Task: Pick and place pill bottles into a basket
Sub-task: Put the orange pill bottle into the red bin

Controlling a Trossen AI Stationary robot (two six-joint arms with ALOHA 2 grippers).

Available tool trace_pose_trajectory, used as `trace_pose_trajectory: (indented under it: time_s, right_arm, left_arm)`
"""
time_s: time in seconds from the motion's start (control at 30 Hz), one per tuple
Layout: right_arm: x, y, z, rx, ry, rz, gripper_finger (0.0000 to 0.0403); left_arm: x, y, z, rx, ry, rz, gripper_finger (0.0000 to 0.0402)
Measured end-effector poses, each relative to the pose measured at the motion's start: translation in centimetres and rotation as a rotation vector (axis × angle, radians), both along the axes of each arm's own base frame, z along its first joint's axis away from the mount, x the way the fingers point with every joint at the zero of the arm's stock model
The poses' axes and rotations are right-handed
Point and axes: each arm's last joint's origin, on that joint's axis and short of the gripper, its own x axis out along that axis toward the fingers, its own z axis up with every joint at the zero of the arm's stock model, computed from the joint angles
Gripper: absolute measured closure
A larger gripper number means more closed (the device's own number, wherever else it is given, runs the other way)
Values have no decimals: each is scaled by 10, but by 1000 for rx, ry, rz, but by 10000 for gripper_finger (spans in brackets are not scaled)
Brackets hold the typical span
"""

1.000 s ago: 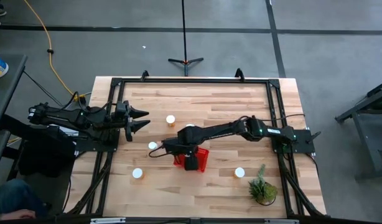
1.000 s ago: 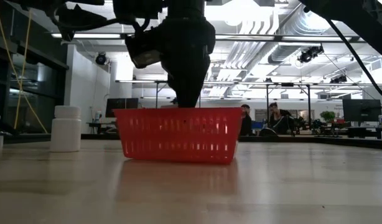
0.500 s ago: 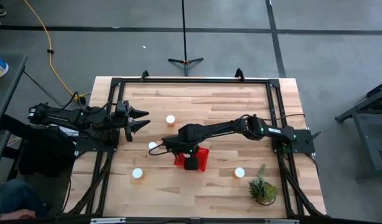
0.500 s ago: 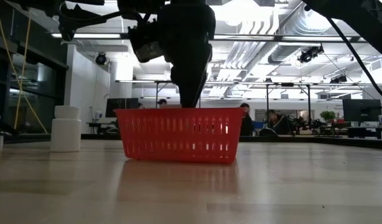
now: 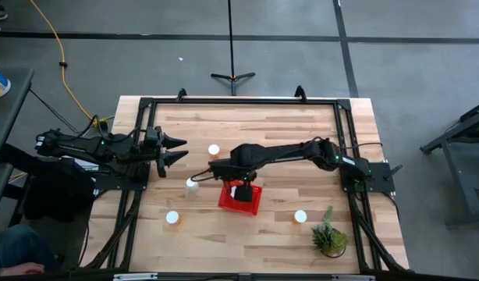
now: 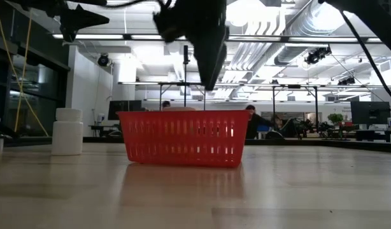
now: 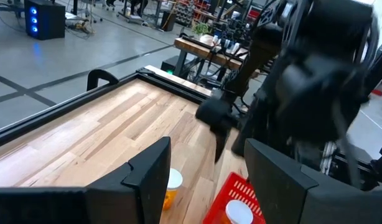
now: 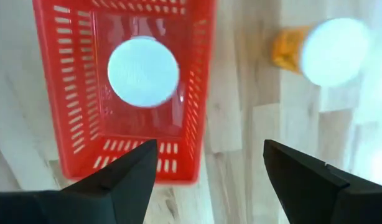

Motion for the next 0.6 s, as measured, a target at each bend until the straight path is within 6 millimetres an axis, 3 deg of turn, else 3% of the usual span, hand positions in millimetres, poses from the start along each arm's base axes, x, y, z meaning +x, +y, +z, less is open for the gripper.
trace_pose_trajectory:
  time_s: [0.1, 0.2, 0.47, 0.6]
  right_arm:
    - [-11, 0, 27, -20, -67, -34, 120]
    - [-28, 3, 67, -29, -195, -55, 121]
    - [-82, 6, 180, -131, -740, -98, 121]
    - [-106, 13, 211, -163, -889, -83, 121]
  left_arm:
    - [0, 0, 0, 0, 0, -1, 163]
    - [0, 0, 0, -2, 0, -10, 163]
    - [0, 0, 0, 0, -1, 7, 163]
    - [0, 0, 0, 0, -1, 10, 163]
